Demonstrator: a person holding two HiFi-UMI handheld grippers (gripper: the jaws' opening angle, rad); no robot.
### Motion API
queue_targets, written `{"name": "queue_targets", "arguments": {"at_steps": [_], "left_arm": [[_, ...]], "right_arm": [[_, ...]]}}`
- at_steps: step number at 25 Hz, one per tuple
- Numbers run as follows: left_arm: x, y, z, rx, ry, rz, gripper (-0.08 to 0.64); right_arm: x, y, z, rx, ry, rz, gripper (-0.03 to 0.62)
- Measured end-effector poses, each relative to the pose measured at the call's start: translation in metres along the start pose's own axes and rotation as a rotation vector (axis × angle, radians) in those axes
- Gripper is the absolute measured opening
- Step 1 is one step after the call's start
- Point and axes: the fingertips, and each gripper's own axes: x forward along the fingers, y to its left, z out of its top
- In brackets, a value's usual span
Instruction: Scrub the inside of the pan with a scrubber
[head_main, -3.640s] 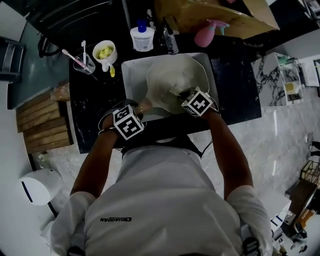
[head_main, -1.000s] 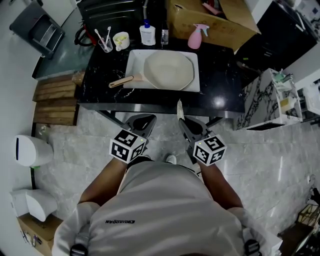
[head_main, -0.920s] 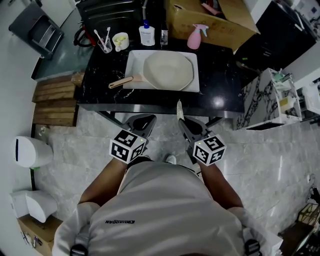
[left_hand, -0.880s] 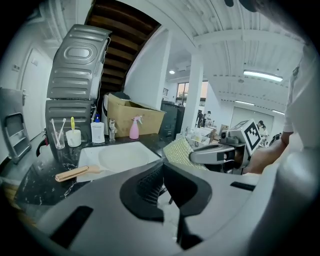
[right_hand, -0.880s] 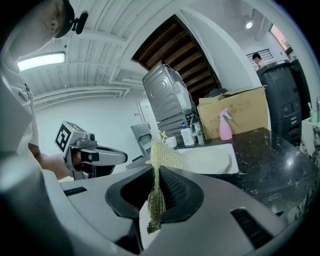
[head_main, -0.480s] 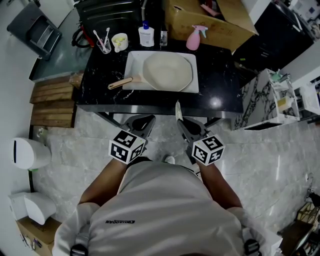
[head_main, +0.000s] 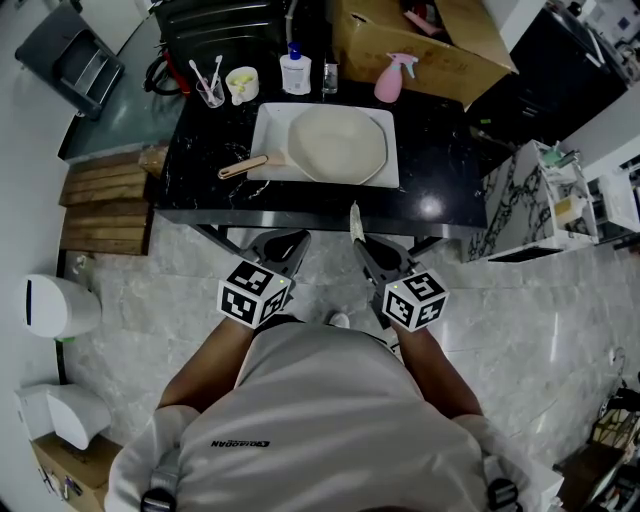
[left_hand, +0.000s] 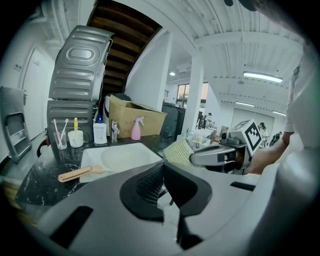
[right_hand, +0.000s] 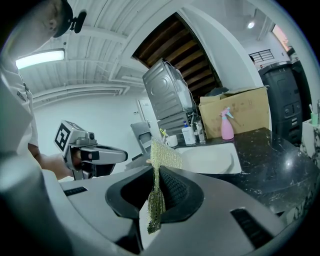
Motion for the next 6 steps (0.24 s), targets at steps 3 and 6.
{"name": "queue_targets", "arguments": {"at_steps": [3,6], "left_arm": [[0.0001,-0.0005,0.0003,0.003,-0.002,0.004,0.015],[-0.0004,0.0007,0.0012,0.007,-0.008,0.011,0.015]], "right_arm": [[-0.0026,-0.0008,-0.0010,-0.002,-0.001,-0.002,0.067],[-0.0043,-0.0030,-0.0028,-0.001,-0.002,-0.006,0.067]]}}
